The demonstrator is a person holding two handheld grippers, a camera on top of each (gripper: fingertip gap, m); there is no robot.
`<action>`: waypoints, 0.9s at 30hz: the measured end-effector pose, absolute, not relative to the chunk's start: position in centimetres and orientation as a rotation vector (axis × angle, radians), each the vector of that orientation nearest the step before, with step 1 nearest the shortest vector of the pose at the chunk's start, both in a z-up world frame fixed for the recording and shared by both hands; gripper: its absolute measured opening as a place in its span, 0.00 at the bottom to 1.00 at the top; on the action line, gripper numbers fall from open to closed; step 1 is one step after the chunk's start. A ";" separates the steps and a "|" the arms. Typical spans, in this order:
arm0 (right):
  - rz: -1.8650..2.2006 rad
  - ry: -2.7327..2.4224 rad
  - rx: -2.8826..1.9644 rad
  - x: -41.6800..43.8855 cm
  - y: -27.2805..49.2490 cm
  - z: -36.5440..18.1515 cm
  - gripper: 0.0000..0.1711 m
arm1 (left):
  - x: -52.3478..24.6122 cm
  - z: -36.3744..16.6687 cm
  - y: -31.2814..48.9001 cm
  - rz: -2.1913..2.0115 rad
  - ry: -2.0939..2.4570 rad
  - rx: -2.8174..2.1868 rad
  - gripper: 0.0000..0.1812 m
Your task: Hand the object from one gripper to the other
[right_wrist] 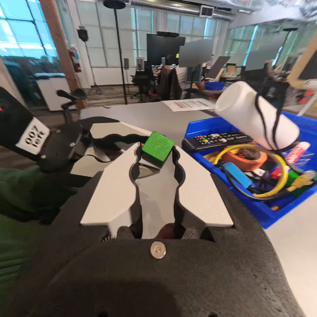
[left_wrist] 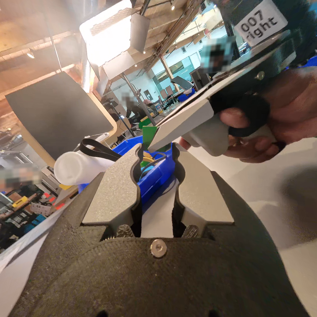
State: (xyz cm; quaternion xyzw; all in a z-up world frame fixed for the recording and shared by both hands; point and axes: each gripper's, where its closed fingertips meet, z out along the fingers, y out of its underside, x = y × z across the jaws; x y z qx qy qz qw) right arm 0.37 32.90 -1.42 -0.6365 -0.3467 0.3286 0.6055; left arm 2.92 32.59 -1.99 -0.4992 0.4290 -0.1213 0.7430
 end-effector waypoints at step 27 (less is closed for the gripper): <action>0.453 -0.940 -1.364 0.0 32.9 -1.5 0.22 | 1.8 -1.8 33.1 -0.139 0.915 -1.073 0.16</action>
